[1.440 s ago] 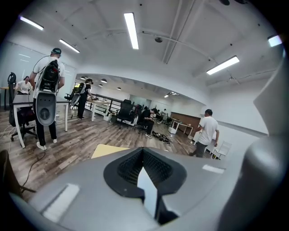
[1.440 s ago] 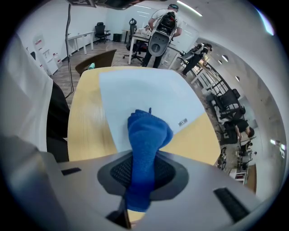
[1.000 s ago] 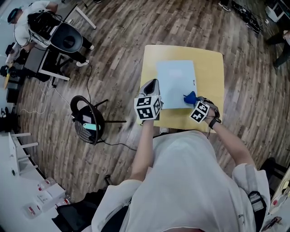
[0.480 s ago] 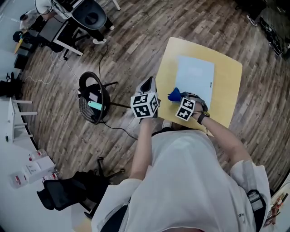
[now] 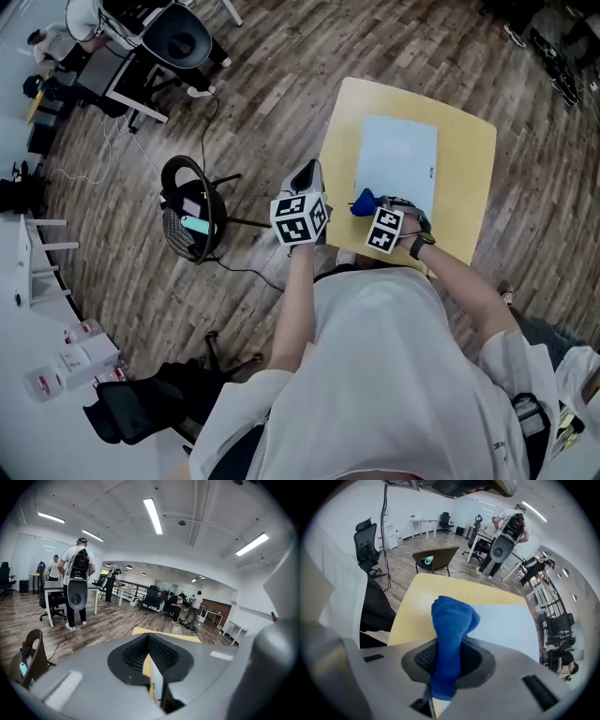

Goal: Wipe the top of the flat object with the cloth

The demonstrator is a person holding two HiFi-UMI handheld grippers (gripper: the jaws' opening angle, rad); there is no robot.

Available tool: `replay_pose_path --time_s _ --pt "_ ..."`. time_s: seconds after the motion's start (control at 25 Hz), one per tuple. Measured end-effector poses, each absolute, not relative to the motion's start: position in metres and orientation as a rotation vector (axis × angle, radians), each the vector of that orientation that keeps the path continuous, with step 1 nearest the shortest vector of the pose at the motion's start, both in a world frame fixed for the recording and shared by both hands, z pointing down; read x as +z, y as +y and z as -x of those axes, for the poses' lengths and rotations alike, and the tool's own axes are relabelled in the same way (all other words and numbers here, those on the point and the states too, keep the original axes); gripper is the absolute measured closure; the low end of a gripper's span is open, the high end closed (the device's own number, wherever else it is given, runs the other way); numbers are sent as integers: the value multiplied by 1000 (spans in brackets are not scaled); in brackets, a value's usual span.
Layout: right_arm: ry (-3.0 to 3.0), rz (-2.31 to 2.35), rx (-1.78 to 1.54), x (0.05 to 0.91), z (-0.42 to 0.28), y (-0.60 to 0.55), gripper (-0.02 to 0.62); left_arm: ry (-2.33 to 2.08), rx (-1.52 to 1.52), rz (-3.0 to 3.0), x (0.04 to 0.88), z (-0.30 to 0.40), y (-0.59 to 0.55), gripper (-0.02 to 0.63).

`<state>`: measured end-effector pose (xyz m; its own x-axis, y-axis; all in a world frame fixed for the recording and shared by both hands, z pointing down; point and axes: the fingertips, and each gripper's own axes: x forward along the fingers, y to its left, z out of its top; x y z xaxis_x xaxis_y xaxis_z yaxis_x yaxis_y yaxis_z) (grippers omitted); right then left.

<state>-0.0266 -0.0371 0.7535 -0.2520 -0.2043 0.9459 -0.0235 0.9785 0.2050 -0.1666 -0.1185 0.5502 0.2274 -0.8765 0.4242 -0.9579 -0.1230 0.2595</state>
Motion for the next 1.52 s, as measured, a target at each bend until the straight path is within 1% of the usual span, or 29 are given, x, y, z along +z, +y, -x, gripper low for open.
replay_pose_path --time_s 0.44,0.68,0.76,0.92,1.04,1.2,1.36,1.52 --pt "-1725 -456 68 755 -117 -29 528 -1447 289 -2223 553 71 -148 595" --pt "-1668 -589 191 757 -172 -23 528 -1336 327 -2300 551 30 -147 595" --pt "-1696 -656 244 749 -174 -31 529 -1313 336 -2319 549 22 -149 595" --pt "-1838 -822 273 701 -144 -74 529 -1320 324 -2343 536 24 -165 595" --pt "-1977 -1053 337 648 -124 -117 529 -1337 283 -2380 511 27 -178 595" --pt "-2165 -1342 407 558 -107 -166 529 -1428 223 -2447 458 31 -192 595" --pt "-2319 -1504 303 462 -97 -190 529 -1539 167 -2511 404 34 -199 595" --pt "-2405 -1590 144 399 -96 -189 529 -1621 88 -2570 365 32 -194 595"
